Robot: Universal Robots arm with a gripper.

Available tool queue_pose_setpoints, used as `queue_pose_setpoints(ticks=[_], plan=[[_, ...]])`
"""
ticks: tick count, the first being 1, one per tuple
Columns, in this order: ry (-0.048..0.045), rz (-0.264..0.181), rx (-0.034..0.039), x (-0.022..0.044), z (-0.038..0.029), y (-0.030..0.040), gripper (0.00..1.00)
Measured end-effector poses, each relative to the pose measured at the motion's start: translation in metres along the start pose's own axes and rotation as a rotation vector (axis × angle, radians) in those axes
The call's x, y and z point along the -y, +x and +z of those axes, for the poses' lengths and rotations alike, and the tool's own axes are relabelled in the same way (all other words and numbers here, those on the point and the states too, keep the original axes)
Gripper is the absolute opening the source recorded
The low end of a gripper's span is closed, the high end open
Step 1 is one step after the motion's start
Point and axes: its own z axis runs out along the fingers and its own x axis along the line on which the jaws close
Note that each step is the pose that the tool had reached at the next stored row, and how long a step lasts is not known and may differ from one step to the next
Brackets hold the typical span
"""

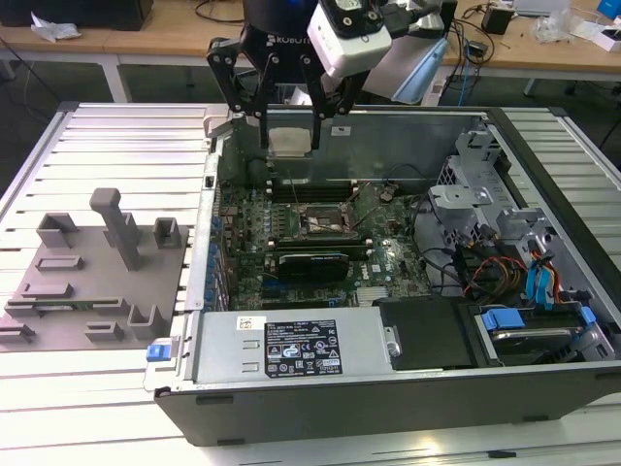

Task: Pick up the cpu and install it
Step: 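Pick up the cpu and move it towards the insertion slot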

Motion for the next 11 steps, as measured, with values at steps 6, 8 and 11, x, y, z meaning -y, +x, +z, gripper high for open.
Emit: queue_pose_setpoints(ticks=[6, 8, 11], plan=[[0.0002, 0.000, -0.0032, 0.0000, 0.0134, -0.0109, 0.55], [0.0004, 0.000, -0.0052, 0.0000, 0.0192, -0.0169, 0.55], [0.0004, 0.000, -0.0074, -0.0001, 0.0266, -0.0234, 0.55]])
